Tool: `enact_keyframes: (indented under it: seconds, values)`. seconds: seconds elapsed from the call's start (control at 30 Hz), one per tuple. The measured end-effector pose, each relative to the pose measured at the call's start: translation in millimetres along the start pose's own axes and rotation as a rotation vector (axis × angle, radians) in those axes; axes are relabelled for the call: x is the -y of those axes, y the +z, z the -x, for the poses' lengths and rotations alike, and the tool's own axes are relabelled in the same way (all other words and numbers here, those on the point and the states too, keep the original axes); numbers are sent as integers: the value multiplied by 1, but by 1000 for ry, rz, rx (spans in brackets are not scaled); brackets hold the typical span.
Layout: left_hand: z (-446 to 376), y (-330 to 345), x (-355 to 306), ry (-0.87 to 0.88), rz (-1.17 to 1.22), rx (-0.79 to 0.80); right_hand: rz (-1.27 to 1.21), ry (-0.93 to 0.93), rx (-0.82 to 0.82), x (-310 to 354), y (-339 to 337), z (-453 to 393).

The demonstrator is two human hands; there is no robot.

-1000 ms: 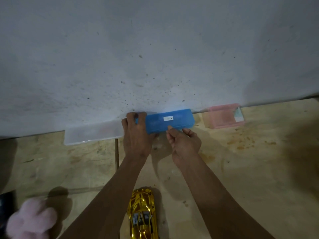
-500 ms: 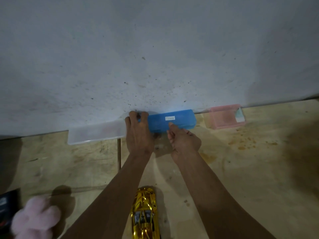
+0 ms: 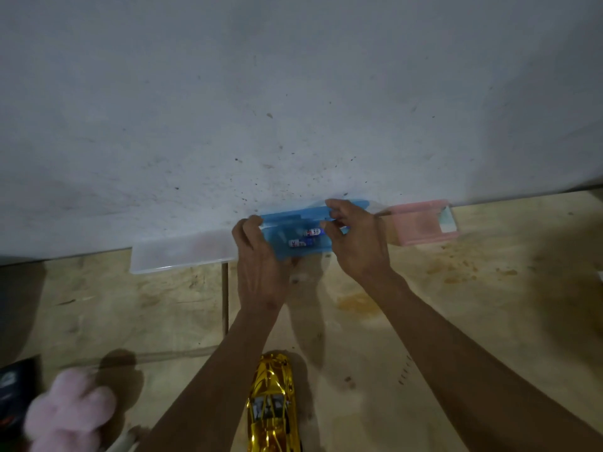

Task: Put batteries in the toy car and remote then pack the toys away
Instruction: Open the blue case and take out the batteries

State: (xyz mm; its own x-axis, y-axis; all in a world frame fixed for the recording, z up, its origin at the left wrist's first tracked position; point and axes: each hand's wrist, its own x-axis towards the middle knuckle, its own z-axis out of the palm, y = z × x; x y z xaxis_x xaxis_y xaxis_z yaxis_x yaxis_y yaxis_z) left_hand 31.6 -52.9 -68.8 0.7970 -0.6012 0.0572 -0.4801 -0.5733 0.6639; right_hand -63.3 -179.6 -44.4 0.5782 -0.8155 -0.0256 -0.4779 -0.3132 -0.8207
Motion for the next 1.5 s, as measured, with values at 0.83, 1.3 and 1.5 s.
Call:
enact_keyframes:
  seconds: [0.83,1.3,1.5]
  values:
    - [-5,-21,2,41,-253,196,525,-274,257,-35,16,13]
    - [-9,-22,5,12,-191,225,825,-437,202,-39,43,12]
    - [-10,-19,7,12,-203,213,816,-556,137,-47,41,6]
